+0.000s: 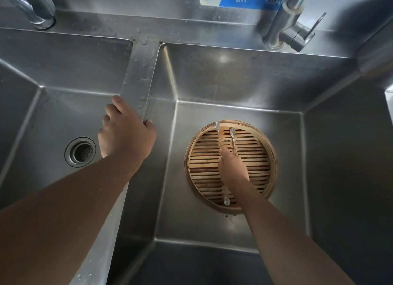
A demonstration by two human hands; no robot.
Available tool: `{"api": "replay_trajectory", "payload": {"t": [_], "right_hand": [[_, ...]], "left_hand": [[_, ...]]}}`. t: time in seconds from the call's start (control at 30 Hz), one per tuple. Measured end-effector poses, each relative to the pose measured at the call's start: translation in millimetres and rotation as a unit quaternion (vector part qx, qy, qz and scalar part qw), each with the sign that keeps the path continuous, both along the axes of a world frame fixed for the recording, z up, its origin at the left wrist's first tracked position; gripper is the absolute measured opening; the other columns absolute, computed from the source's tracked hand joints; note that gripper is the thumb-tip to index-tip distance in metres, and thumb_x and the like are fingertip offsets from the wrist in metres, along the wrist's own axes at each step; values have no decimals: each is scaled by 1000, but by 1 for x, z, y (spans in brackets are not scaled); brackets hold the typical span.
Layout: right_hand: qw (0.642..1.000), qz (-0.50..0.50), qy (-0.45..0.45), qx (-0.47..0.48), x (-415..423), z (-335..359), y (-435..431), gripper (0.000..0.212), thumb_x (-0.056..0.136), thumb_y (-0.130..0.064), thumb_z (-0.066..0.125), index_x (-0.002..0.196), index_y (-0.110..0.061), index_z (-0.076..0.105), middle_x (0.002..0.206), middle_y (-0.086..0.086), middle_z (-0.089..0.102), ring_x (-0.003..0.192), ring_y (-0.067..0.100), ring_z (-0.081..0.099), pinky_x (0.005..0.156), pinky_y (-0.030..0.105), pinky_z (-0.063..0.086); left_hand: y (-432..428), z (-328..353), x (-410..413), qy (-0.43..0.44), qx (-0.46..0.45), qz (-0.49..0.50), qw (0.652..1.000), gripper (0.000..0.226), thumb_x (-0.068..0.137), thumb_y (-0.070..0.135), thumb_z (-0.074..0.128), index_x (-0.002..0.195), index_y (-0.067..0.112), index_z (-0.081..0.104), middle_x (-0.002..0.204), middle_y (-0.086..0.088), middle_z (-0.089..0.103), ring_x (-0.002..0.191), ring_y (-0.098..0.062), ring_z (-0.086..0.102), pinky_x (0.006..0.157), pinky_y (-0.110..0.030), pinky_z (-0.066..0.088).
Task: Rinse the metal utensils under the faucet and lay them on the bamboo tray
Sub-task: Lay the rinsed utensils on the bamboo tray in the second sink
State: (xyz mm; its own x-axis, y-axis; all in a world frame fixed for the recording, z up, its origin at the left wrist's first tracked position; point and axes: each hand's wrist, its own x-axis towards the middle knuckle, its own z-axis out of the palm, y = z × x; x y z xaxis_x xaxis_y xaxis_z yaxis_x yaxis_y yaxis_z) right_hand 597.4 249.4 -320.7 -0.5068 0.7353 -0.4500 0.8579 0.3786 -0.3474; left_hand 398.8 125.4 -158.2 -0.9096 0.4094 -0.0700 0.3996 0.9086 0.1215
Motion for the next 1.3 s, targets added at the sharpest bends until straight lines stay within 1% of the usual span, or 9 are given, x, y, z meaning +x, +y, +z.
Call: {"api": "replay_trajectory", "payload": {"t": [0.17,0.27,0.43,0.53,0.63,0.87,1.03,1.2,1.3], "right_hand": [[999,18,-40,-14,5,-1,1,27,98,-9,43,123,-15,54,102,11,69,87,29,68,69,39,57],[998,26,-58,-26,5,-4,3,24,97,-10,47,118,-15,56,101,10,68,86,29,66,66,38,53],[997,19,-58,-36,-4,-6,4,21,98,-12,48,116,-15,58,95,9,68,84,28,67,75,44,60],[998,22,-56,-23,-7,-6,4,22,98,-10,47,117,-15,57,94,9,68,80,26,67,70,40,60],[998,22,-58,-7,-3,-6,4,23,99,-8,43,117,-16,56,94,9,68,77,27,66,66,42,59],[998,34,-54,-12,-1,-8,12,29,99,-9,40,125,-16,51,104,13,69,90,33,69,75,45,60],[998,23,-53,-22,0,-14,16,21,101,-13,41,118,-12,53,101,13,69,89,31,68,78,46,60],[998,22,-49,-12,-2,-18,12,20,102,-15,42,118,-12,52,98,13,68,85,31,67,70,42,58],[999,19,-38,-10,-3,-20,11,22,102,-16,40,120,-13,53,90,10,66,80,29,65,65,41,56]], "left_hand": [[0,1,0,-2,4,-5,1000,84,86,38,65,144,-3,20,132,-24,45,117,-43,51,83,-55,50],[0,3,1,-3,1,-5,1000,86,87,39,64,146,-3,18,134,-24,44,118,-43,51,83,-54,50],[1,5,2,-10,5,-6,1000,85,88,38,63,146,-3,16,135,-23,43,119,-42,50,85,-53,50],[1,6,2,-10,5,-6,1000,84,89,37,62,146,-3,17,134,-23,44,118,-42,50,85,-53,50],[1,6,2,-11,7,-5,1000,83,88,37,63,145,-3,18,133,-23,44,117,-42,50,85,-54,50],[2,5,2,-8,5,-1,1000,83,88,37,63,145,-3,18,134,-24,44,118,-43,50,84,-55,49],[2,5,1,-7,7,-3,1000,82,87,37,64,144,-3,19,132,-24,45,117,-44,51,84,-55,50],[3,5,1,-7,6,0,1000,79,87,37,63,143,-3,22,132,-23,45,116,-43,51,82,-54,49],[3,6,1,-8,4,1,1000,80,87,36,63,143,-3,21,133,-23,45,117,-43,51,83,-54,49]]}}
